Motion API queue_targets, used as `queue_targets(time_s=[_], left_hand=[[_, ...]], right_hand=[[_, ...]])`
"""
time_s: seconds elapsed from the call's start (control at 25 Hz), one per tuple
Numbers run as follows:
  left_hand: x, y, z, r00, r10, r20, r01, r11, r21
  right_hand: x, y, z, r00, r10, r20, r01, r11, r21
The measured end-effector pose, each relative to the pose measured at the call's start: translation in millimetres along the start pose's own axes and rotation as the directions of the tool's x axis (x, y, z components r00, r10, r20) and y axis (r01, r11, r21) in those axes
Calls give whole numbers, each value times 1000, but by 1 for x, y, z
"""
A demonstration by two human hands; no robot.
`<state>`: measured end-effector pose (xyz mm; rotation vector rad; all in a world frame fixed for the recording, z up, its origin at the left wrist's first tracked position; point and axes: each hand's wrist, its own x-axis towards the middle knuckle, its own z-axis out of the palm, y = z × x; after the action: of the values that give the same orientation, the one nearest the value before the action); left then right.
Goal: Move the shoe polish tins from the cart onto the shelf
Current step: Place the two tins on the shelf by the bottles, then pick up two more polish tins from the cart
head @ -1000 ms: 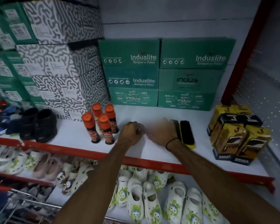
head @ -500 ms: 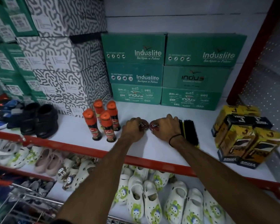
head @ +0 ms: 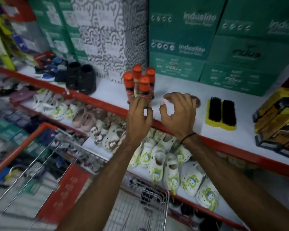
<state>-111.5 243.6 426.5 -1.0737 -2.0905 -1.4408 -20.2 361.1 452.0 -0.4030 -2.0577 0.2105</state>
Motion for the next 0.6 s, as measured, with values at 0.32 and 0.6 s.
queue_targets(time_s=[0.32, 0.6], left_hand=[[-245, -147, -63, 816, -567, 115, 505, 795, 336], [-452, -198, -43, -139, -844, 518, 400, 430, 809]], right_hand=[[-222, -63, 82, 852, -297, 432, 158, 931, 329], [-451, -28, 137, -213, -24, 977, 254, 964, 79]])
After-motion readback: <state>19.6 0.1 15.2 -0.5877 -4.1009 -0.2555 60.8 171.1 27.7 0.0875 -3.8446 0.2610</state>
